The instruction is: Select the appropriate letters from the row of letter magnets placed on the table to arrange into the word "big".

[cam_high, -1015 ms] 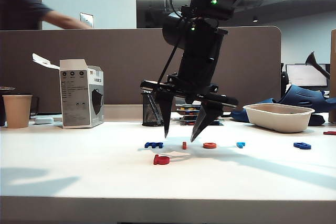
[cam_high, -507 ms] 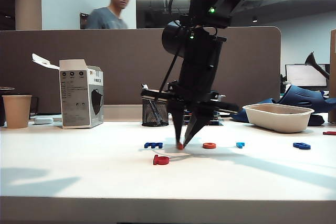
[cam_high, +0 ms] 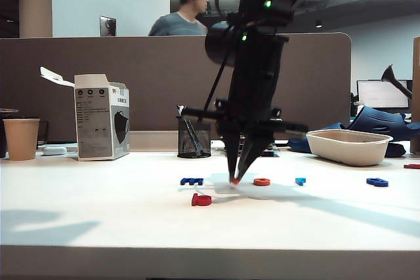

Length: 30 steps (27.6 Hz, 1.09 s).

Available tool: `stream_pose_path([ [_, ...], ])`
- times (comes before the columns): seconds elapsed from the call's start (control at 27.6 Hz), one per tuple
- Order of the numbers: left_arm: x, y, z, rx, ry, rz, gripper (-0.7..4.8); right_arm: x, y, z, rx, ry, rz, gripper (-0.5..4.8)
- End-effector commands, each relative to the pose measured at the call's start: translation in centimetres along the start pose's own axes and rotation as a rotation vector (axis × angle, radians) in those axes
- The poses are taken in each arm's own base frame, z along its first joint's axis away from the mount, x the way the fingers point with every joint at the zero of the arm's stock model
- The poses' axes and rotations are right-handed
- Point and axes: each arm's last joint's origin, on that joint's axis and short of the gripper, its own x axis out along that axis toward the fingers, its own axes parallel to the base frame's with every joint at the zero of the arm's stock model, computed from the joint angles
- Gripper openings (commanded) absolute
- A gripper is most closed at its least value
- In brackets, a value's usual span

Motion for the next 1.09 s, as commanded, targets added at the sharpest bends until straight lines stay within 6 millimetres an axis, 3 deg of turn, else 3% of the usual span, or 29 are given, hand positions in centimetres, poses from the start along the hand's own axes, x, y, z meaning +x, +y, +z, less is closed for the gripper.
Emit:
stream_pose_path([
  [0.04,-0.1,-0.1,0.2,-0.008,-0.014,-0.01,-0.04,-1.7,0.1,-0.1,-0.004,-0.016,0.01,-0.08],
  [0.4,-0.1,-0.1,0.2,-0.008,-0.014,-0.01,-0.04,-2.5,0.6,-2.1,-0.037,0.064,-0.028,-0.08],
  [0.72,-0.1,-0.1,0.2,-0.008,-0.014,-0.01,-0.04,-0.9,0.8,-4.6,-0.071,0.145,-0.063,-0.08],
  [0.91,-0.1,-0.1,0.2,-0.009,-0.014,-0.01,-0.04,-0.9,1.3,-5.0,-0.086,0.146,-0.059,-0.08],
  [1.09,-0.1,-0.1,0.2,-0.008,-0.014,-0.01,-0.04,-0.9,1.5,-5.2,-0.085,0.152,-0.067,0.68],
])
